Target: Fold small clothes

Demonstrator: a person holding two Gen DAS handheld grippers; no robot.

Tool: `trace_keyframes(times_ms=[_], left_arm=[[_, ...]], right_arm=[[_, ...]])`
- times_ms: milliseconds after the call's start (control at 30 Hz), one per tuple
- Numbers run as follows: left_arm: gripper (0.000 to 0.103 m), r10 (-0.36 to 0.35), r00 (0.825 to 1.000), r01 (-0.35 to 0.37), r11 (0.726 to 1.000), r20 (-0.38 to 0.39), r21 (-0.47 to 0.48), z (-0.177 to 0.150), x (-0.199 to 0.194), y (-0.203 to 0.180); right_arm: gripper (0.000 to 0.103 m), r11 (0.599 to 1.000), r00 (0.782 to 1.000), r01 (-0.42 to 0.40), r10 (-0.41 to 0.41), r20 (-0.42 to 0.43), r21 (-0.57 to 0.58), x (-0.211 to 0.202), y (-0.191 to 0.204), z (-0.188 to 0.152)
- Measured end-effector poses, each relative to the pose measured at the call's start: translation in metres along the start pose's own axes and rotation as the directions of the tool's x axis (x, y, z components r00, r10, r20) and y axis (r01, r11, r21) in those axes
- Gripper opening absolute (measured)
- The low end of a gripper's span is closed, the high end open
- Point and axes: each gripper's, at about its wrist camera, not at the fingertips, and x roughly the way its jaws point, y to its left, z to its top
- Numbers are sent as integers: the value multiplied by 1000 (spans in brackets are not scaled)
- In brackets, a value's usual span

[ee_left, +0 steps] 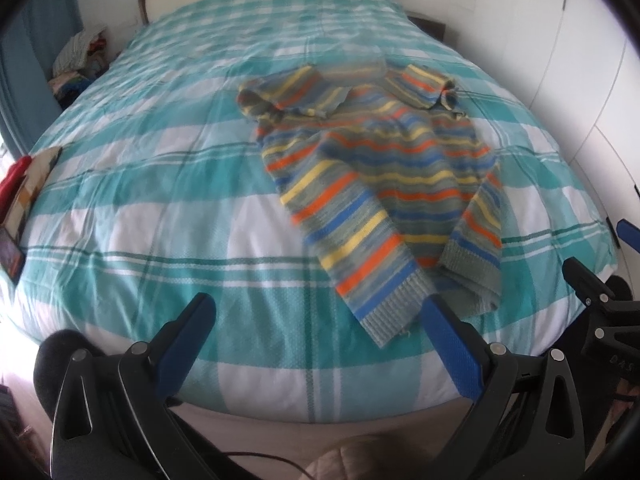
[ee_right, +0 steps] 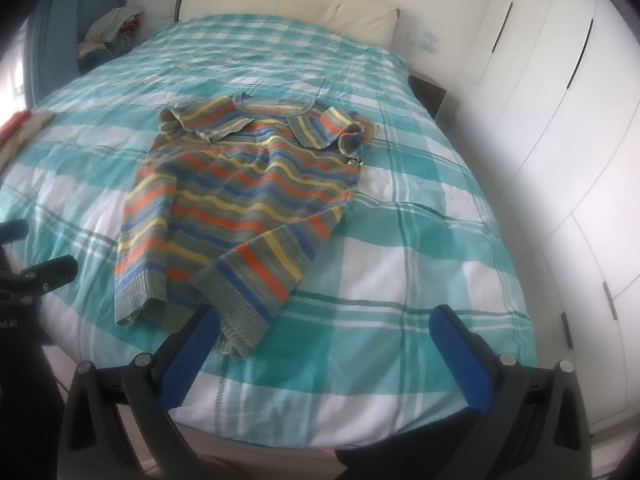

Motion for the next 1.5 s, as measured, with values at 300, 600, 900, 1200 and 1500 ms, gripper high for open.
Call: trace_keyframes(times_ms=[300,600,900,1200,1500], left_arm=[[103,15,1000,-15,1000,1,11,-1,0,-1],[103,36,999,-37,999,10,19,-1,0,1],[103,39,999,-39,999,6,21,-3,1,3],[103,-121,990,113,987,-71,-115,-14,36,38],[101,-296,947,273,946,-124,-174,-20,90,23]], right_arm=[[103,1000,1000,-12,12,-11,1,3,1,-2],[103,1000,1000,-13,13,-15,1,3,2,-3],[103,1000,999,-22,22,-25,0,6,6,-5],[103,997,997,-71,72,-25,26,23,4,-7],[99,929,935,-328,345,-79,170,118,32,26]])
